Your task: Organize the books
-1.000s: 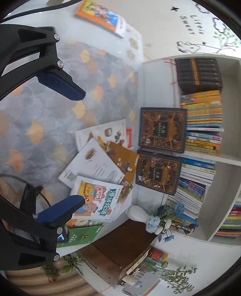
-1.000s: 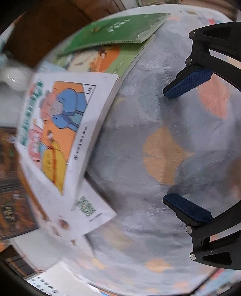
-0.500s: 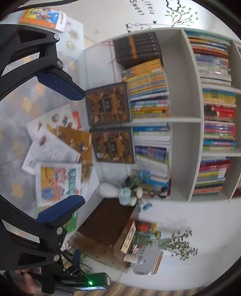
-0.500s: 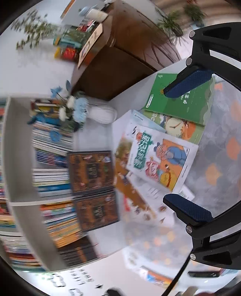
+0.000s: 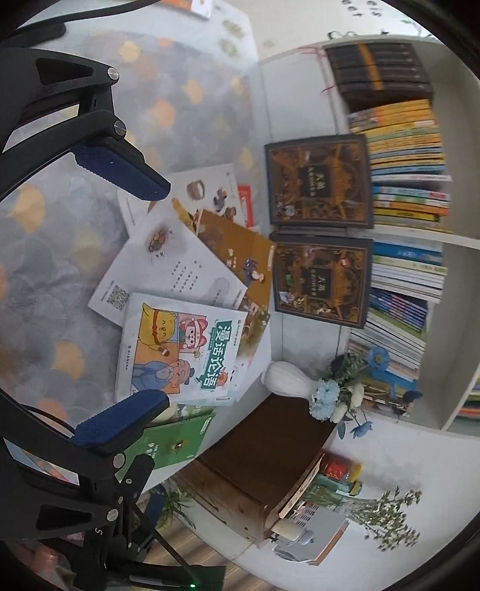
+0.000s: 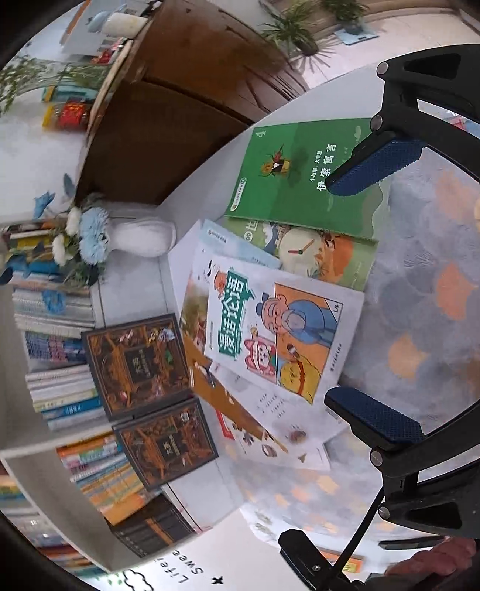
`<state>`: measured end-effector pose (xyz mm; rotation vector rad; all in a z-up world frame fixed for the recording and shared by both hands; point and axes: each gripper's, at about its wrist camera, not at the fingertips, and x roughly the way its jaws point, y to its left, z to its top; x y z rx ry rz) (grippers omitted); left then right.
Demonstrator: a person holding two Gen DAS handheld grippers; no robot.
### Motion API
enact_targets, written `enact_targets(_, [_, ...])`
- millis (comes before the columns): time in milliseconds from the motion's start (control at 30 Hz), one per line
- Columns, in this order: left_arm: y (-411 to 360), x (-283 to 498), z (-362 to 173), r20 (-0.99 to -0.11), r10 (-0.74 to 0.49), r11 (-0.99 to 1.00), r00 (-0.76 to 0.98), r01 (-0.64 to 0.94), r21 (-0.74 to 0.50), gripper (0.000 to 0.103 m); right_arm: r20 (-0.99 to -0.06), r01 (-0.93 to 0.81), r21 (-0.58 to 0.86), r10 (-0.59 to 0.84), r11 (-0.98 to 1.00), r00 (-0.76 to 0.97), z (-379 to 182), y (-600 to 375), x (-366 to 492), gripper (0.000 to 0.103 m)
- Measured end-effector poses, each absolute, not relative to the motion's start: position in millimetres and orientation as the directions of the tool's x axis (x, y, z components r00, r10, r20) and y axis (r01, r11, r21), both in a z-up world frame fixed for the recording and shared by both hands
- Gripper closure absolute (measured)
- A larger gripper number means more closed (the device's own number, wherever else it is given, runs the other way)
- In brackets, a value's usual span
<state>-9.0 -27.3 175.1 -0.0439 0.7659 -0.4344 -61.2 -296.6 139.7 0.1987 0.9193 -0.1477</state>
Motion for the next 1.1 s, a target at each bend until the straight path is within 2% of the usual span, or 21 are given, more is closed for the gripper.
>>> enact_targets(367, [-68, 54, 131, -0.744, -0.402, 0.891, 0.533, 0.414, -0.185, 0.003, -0.832, 0.202, 0.073, -0.053, 0.977, 0.552, 103, -311, -22, 0.000])
enact_targets(500, [-82, 73, 106, -0.781, -0.410, 0.880, 0.471, 0.428, -0.205, 0.012, -0.860, 0.201, 0.102, -0.015, 0.974, 0.510, 82, -316, -9, 0.000])
enact_targets(600, [-88, 88, 87, -0.812, -0.411, 0.879, 0.415, 0.418, -0.230, 0.031, -0.877, 0.217, 0.130, 0.010, 0.967, 0.480, 63, -321, 0, 0.000])
enact_targets(667, [-90, 93, 81, -0.821, -0.406, 0.881, 0.400, 0.409, -0.237, 0.032, -0.883, 0.228, 0.113, -0.008, 0.967, 0.470, 54, -324, 6, 0.001])
enact_targets(1033, [-109, 109, 48, -0.864, -0.367, 0.892, 0.344, 0.395, -0.221, 0.037, -0.896, 0.271, 0.139, 0.005, 0.953, 0.444, 30, -334, 26, 0.012])
enact_targets(1067, [-111, 108, 49, -0.864, -0.365, 0.890, 0.346, 0.401, -0.215, 0.037, -0.894, 0.261, 0.138, 0.007, 0.956, 0.448, 30, -331, 27, 0.015])
enact_targets(1100, [-114, 108, 50, -0.866, -0.365, 0.888, 0.342, 0.407, -0.213, 0.037, -0.893, 0.246, 0.136, 0.011, 0.960, 0.450, 31, -328, 27, 0.023])
